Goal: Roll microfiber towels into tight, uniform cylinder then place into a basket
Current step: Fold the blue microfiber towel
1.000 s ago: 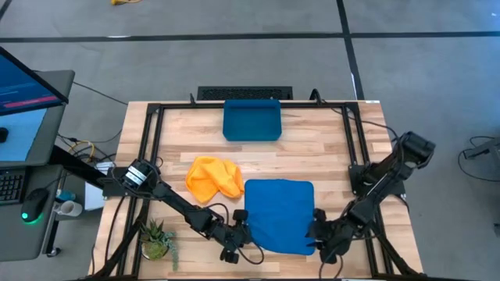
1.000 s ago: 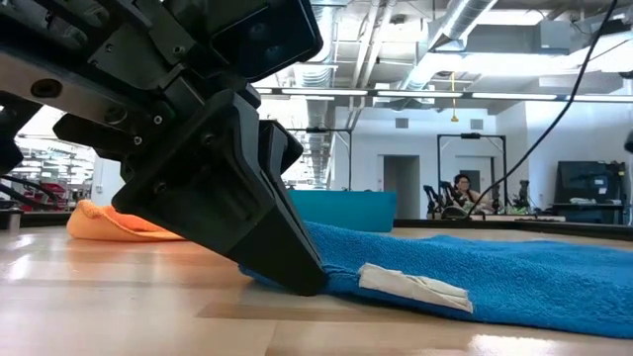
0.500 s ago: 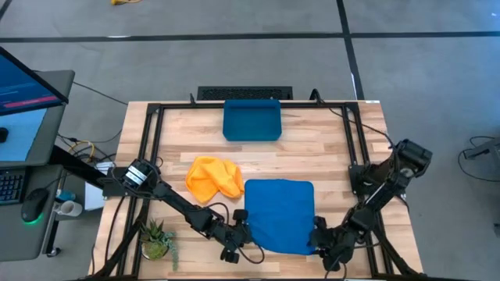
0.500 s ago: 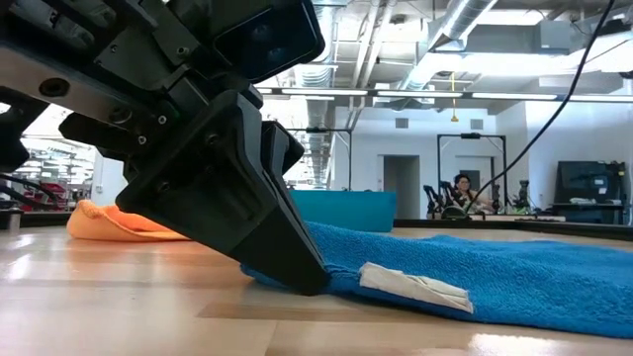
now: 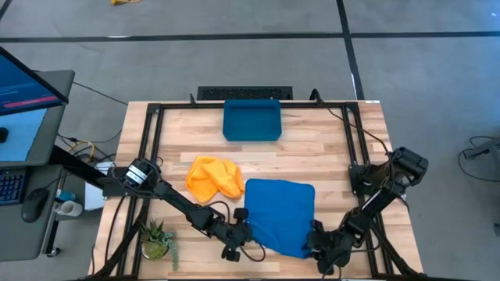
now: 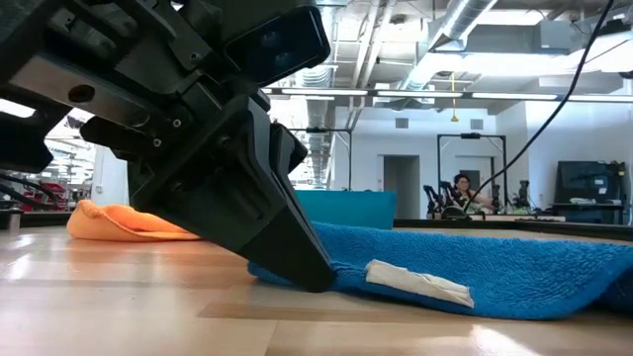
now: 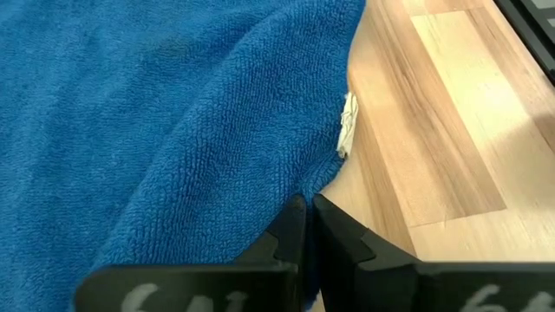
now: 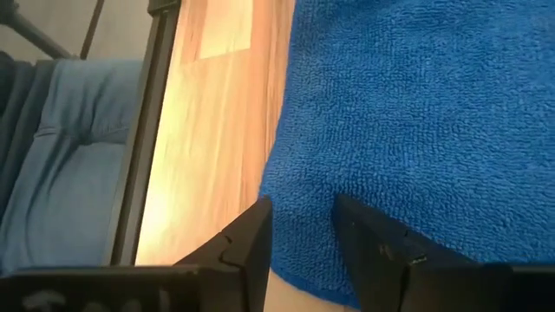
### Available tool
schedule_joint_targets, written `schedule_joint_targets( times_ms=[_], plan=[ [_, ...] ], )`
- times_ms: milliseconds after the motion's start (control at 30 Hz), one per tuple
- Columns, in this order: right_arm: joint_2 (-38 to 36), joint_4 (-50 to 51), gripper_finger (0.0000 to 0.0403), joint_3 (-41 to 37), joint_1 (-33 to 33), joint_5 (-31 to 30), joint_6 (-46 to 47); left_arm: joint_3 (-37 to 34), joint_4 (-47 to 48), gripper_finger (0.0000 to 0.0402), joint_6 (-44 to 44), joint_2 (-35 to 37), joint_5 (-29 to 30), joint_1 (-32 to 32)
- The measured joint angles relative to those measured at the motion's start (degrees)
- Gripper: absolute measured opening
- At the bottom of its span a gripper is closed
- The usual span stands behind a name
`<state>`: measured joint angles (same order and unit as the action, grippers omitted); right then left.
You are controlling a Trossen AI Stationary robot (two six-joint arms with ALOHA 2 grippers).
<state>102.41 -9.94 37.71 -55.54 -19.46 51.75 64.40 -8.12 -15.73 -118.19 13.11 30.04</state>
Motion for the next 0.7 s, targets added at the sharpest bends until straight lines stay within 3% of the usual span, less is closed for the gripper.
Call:
schedule_joint_targets(
  times_ms=[500,600,700],
  plan=[
    [-0.58,1.78,0.0023,-0.31,-0.15,-0.52,0.81,0.0,4.79,0.0002,-1.55,1.95,2.13,0.09],
    [-1.5,1.33,0.0015,-0.6,-0.09,0.24,-0.82,0.0,4.73,0.0002,-1.55,1.95,2.13,0.09],
    [-3.23,2.56,0.0034,-0.76,0.69,1.69,-1.04,0.0,4.66,0.0002,-1.56,1.95,2.11,0.11]
  ],
)
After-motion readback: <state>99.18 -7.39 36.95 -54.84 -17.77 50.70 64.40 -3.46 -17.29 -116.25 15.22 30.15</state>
